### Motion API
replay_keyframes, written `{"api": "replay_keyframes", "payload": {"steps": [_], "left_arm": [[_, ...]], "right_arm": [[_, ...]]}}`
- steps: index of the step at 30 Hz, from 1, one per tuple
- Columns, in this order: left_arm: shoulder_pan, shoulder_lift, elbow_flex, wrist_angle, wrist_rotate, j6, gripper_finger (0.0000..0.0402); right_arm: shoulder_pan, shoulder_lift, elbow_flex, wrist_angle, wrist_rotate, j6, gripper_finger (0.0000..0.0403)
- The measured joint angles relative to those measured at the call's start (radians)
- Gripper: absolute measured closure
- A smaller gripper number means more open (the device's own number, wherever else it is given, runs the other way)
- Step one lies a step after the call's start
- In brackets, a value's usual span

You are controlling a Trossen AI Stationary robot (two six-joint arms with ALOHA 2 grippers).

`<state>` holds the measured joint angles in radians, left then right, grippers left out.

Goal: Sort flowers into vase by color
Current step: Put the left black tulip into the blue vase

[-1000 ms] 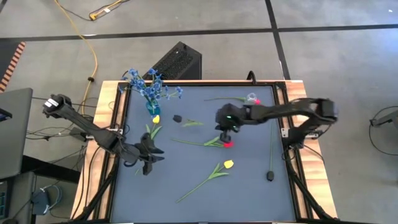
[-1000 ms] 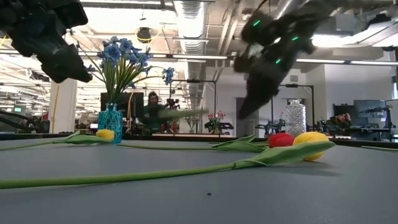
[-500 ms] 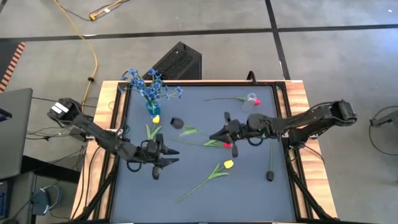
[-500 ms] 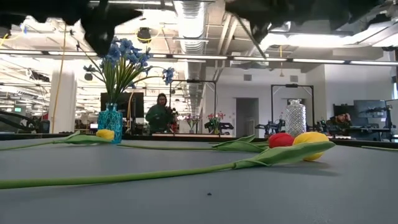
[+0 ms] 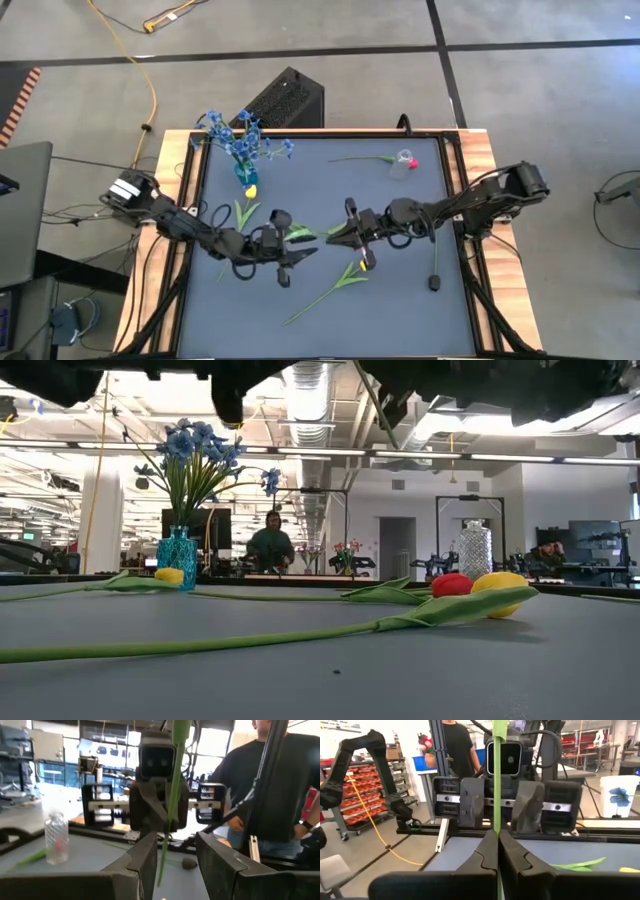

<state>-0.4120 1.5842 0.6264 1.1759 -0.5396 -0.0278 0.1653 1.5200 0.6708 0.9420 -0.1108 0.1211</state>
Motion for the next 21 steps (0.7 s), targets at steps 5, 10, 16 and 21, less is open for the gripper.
{"api": "replay_keyframes", "payload": {"steps": [5,10,16,21], "left_arm": [[0.018,0.000,0.033,-0.003,0.002,0.051,0.0280],[0.033,-0.008,0.052,0.000,0.034,0.077,0.0280],[0.050,-0.007,0.065,-0.006,0.050,0.079,0.0280],[0.064,-0.007,0.065,0.002,0.066,0.080,0.0280]], "right_arm": [[0.013,0.007,0.000,0.020,0.001,0.002,0.0379],[0.012,0.006,0.000,0.024,0.001,-0.014,0.0379],[0.002,0.007,0.000,0.026,0.001,-0.021,0.0379],[0.002,0.007,0.000,0.025,0.002,-0.025,0.0379]]}}
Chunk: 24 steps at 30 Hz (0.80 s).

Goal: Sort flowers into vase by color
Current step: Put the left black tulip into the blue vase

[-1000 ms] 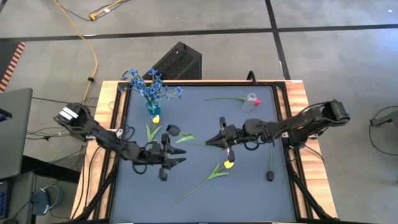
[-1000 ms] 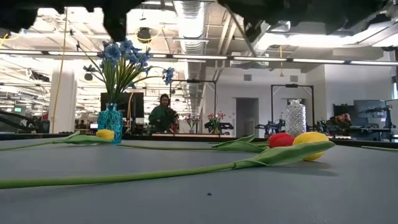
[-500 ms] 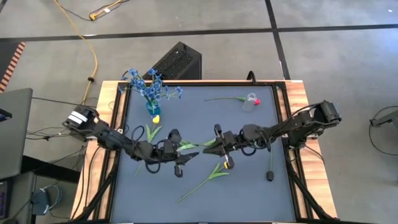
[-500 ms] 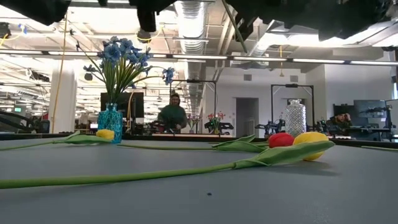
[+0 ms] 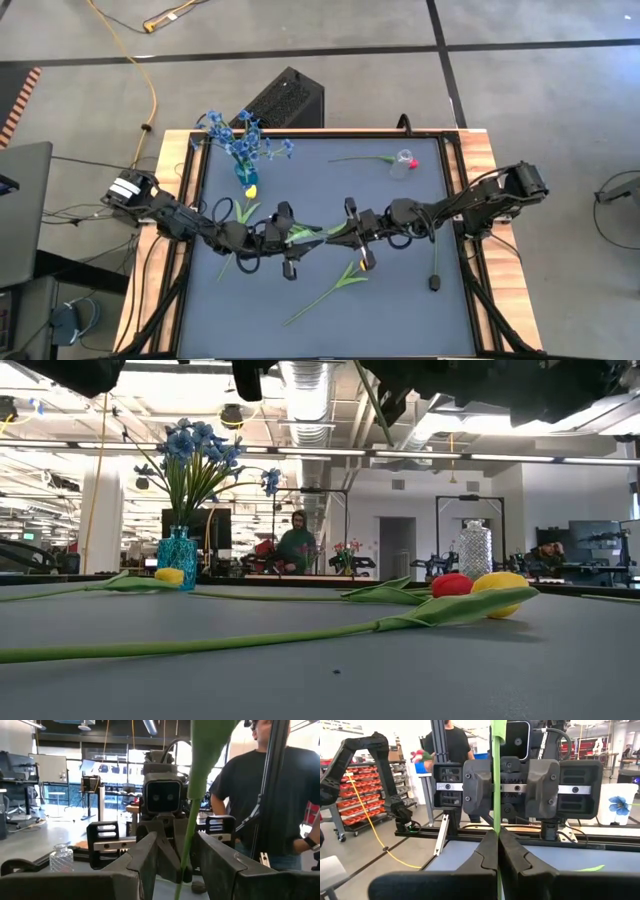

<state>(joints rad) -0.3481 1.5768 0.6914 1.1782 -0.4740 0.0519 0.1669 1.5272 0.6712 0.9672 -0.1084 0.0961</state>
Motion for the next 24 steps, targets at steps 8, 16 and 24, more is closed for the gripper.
{"api": "replay_keyframes", "payload": {"steps": [8,16,24], "left_arm": [[0.013,0.000,0.000,0.022,0.076,-0.006,0.0307],[0.013,0.000,0.000,0.025,0.085,0.017,0.0395],[0.013,-0.083,0.000,-0.122,0.091,-0.010,0.0401]], "right_arm": [[-0.013,0.000,0.000,-0.001,0.004,-0.002,0.0379],[-0.012,0.000,0.001,-0.005,0.002,-0.019,0.0374],[-0.003,-0.007,0.001,-0.018,0.004,-0.072,0.0301]]}}
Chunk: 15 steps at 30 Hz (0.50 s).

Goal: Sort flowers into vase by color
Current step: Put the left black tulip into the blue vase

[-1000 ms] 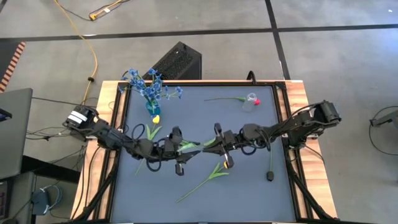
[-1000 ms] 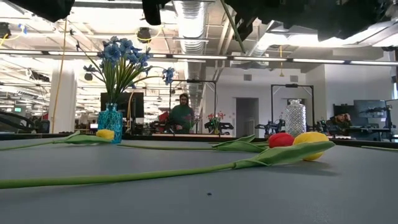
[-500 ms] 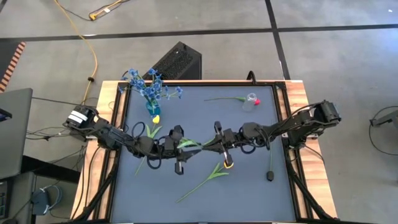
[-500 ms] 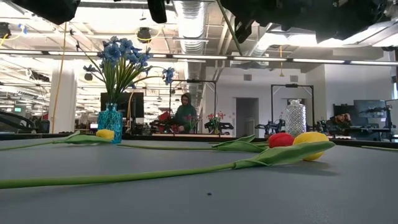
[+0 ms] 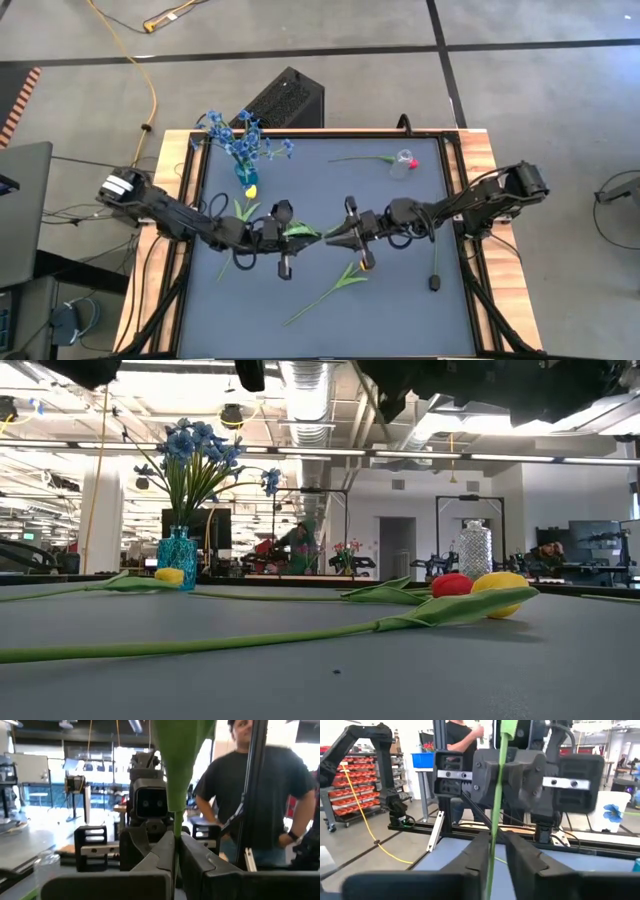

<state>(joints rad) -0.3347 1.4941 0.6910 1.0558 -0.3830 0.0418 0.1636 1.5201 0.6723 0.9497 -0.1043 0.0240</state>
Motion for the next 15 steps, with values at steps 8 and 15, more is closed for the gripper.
{"api": "replay_keyframes", "payload": {"steps": [8,15], "left_arm": [[0.000,-0.245,0.000,-0.412,-0.051,-0.066,0.0401],[-0.035,-0.495,0.000,-0.855,-0.060,-0.169,0.0401]], "right_arm": [[-0.023,-0.010,0.027,-0.090,0.000,-0.030,0.0193],[-0.030,-0.010,0.026,-0.192,0.000,-0.032,0.0161]]}}
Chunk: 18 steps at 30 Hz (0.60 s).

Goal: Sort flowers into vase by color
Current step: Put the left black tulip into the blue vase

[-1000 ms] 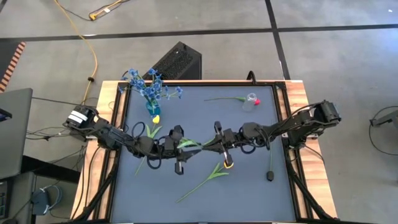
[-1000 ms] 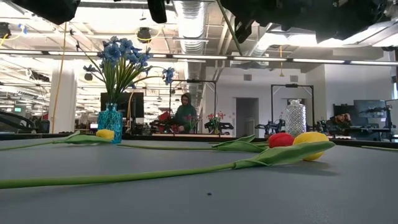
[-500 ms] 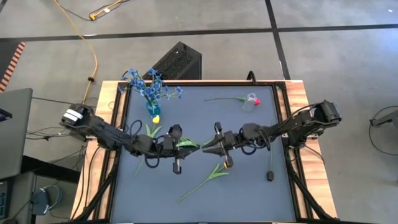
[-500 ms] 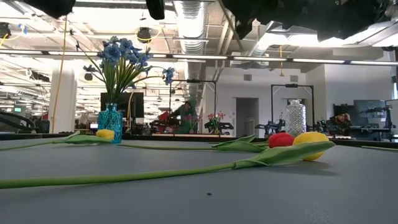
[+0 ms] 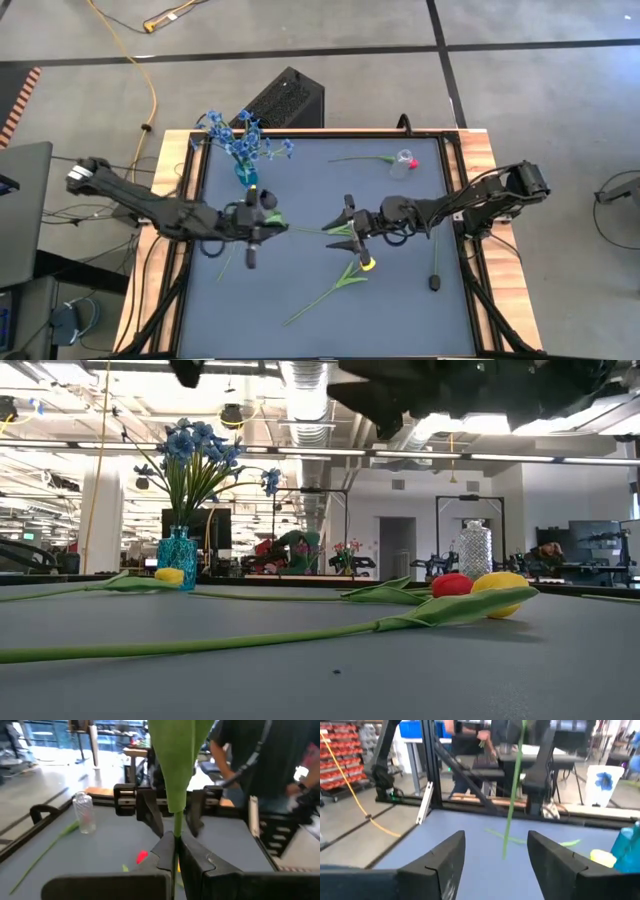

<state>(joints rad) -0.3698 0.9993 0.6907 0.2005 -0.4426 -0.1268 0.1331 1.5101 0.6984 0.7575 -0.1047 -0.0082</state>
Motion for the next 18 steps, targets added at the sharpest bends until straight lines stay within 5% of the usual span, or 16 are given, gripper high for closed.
{"api": "replay_keyframes", "payload": {"steps": [3,9,18], "left_arm": [[-0.027,-0.101,0.000,-0.116,-0.041,-0.009,0.0401],[-0.070,-0.278,0.000,-0.307,-0.313,-0.020,0.0401],[-0.069,-0.447,0.000,-0.609,-0.394,-0.120,0.0401]], "right_arm": [[0.000,0.000,0.000,-0.023,0.000,0.000,0.0162],[0.000,0.000,0.000,-0.036,0.000,0.000,0.0163],[-0.003,0.000,0.000,-0.058,0.000,-0.004,0.0163]]}}
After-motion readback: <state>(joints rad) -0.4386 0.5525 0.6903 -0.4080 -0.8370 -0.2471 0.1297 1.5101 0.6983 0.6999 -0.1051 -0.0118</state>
